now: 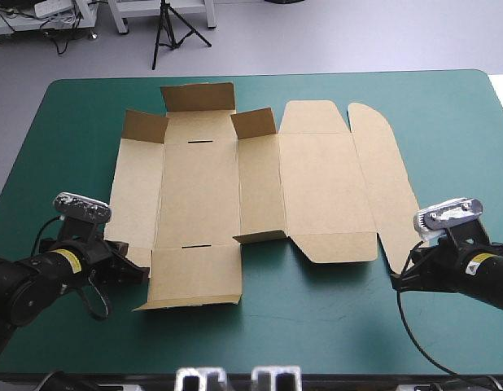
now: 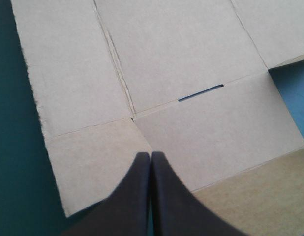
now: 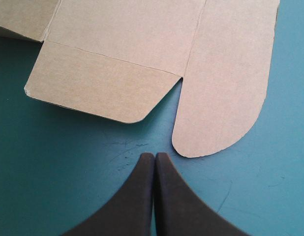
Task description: Fold the box
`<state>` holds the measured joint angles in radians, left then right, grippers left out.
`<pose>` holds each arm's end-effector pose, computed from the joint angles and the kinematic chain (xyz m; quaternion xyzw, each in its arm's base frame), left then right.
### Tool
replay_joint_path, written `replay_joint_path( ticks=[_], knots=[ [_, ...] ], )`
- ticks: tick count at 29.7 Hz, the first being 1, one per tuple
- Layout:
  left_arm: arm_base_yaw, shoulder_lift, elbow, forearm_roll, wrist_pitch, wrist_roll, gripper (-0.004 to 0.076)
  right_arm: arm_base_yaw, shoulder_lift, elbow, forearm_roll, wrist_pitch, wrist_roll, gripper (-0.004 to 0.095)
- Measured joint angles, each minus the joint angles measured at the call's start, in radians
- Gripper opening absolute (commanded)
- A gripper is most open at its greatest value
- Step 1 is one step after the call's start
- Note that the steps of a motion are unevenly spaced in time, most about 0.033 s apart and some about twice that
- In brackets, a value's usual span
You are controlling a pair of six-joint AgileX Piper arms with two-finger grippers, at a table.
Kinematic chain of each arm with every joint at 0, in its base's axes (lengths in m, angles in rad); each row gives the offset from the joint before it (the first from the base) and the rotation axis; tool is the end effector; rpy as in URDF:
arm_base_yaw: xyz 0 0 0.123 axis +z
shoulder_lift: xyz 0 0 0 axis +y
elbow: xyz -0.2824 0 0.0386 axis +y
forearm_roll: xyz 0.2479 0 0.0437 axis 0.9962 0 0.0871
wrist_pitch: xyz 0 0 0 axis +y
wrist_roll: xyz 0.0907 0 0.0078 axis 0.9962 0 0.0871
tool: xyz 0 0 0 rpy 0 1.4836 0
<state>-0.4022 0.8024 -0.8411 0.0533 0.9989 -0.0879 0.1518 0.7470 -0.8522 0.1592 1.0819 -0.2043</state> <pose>0.1266 -0.0494 0.3364 0.1528 0.9269 -0.0577 0.3378 0.1147 0.0304 0.3429 -0.1548 0.9268 0.0699 0.3350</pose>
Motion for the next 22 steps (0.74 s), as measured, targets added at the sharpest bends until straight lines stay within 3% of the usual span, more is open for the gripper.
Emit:
replay_joint_path(
  ticks=[9, 15, 22],
  knots=[
    [0.01, 0.292, -0.112, -0.053, -0.072, 0.04, 0.0012, 0.0, 0.0, 0.0, 0.0, -0.019, -0.016, -0.0019],
    [0.11, 0.485, -0.239, -0.261, -0.078, 0.254, 0.0012, 0.0, 0.0, 0.0, 0.0, -0.028, -0.026, -0.0019],
    [0.451, 0.552, -0.342, -0.584, 0.113, 0.583, 0.0012, 0.0, 0.0, 0.0, 0.0, -0.037, -0.048, -0.0019]
  ],
)
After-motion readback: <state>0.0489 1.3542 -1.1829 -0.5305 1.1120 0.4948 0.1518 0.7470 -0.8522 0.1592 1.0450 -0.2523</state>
